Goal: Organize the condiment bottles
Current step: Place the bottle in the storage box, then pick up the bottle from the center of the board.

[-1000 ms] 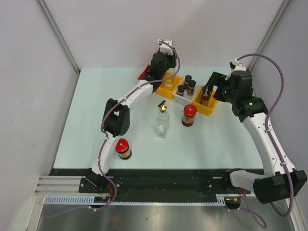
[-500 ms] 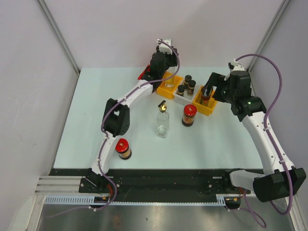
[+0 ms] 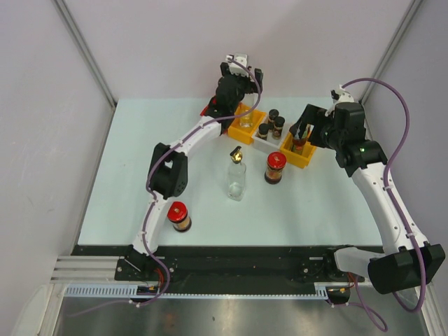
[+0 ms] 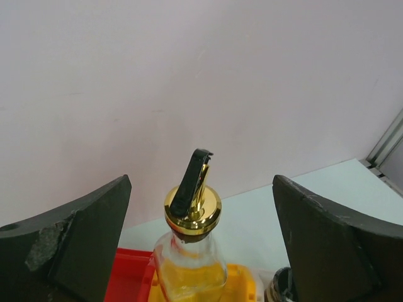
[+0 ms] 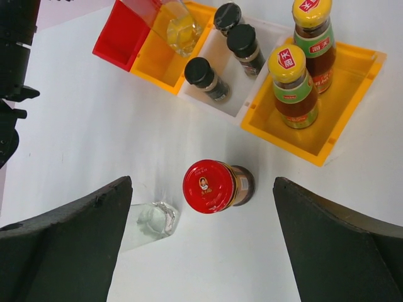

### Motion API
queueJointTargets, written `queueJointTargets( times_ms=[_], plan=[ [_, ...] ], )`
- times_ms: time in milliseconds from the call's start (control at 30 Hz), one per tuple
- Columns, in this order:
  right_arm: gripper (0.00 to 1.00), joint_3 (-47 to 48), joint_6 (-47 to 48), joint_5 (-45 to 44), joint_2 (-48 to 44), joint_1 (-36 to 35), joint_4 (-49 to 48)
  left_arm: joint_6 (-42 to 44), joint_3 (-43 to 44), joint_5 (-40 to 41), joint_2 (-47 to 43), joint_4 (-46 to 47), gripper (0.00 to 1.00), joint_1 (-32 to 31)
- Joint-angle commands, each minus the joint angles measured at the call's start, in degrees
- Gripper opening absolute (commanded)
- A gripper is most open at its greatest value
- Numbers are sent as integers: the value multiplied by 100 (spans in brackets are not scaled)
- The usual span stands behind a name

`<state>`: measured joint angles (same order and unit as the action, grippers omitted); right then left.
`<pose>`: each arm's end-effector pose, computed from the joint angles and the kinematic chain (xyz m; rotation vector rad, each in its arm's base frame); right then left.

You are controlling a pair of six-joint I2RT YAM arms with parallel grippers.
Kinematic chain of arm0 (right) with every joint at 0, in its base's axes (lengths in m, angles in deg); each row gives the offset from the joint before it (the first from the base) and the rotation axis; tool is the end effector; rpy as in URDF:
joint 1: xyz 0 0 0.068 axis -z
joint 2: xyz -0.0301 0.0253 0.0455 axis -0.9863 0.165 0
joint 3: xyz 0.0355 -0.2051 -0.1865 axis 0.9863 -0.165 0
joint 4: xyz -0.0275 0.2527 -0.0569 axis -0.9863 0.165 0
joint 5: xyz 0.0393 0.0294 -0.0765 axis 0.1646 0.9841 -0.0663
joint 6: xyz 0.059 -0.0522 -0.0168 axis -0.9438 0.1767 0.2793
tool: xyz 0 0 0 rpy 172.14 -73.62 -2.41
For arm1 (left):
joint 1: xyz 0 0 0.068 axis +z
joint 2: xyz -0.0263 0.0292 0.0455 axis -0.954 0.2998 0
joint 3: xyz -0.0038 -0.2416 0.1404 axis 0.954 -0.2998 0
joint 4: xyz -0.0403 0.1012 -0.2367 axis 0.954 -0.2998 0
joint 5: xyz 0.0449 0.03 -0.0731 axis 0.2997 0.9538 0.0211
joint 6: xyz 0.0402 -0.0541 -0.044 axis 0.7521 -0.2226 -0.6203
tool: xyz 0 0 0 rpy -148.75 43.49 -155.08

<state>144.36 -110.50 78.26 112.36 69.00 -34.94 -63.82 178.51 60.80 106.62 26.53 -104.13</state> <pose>0.2809 0.0627 0.3827 0.1421 2.0627 0.4456 0.5277 -0.3114 0.3259 0.2059 1.4017 -0.4033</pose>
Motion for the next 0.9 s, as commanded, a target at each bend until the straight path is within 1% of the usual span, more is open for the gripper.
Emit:
queueJointTargets(
  times_ms=[0,67,167,200,267,300,367,433,467,533,567,667,733,767,800,867],
  plan=[
    [100,25,-158,-126,-99,26,-66,324,-198,96,-828,103,100,-24],
    [100,25,-193,-187,-116,35,13,394,-321,70,-1169,-2,100,-24],
    [100,25,-211,-214,-143,26,93,394,-786,35,-1619,85,100,-24],
    [100,25,-211,-249,-169,34,101,394,-1048,-35,-1933,120,100,-24],
    [100,25,-184,-258,-195,26,154,394,-1208,-123,-2199,51,100,-24],
    [100,25,-176,-258,-213,34,163,394,-1287,-211,-2461,-28,100,-24],
    [100,25,-149,-258,-248,26,242,351,-1341,-247,-2717,-449,100,-24],
    [100,25,-149,-293,-283,34,356,185,-1664,-282,-3252,-774,100,-24],
    [100,25,-132,-328,-362,26,461,-95,-2475,-386,-4055,-619,100,-24],
    [100,25,-114,-381,-406,34,532,-360,-3148,-449,-4553,-679,100,-33],
    [100,25,-96,-390,-424,26,576,-544,-3247,-536,-4964,-1062,100,-42],
    [100,16,-79,-425,-450,26,699,-783,-3546,-773,-5590,-1976,100,-42],
    [99,7,-61,-434,-442,26,769,-871,-3897,-862,-5890,-2452,100,-51],
    [100,7,-61,-442,-450,26,778,-880,-4029,-1097,-6013,-2551,100,-59],
    [100,-1,-52,-451,-459,17,813,-897,-4283,-1195,-6267,-2647,100,-68],
    [100,-36,-79,-451,-476,26,857,-915,-4556,-1318,-6488,-2858,99,-86]
  ],
)
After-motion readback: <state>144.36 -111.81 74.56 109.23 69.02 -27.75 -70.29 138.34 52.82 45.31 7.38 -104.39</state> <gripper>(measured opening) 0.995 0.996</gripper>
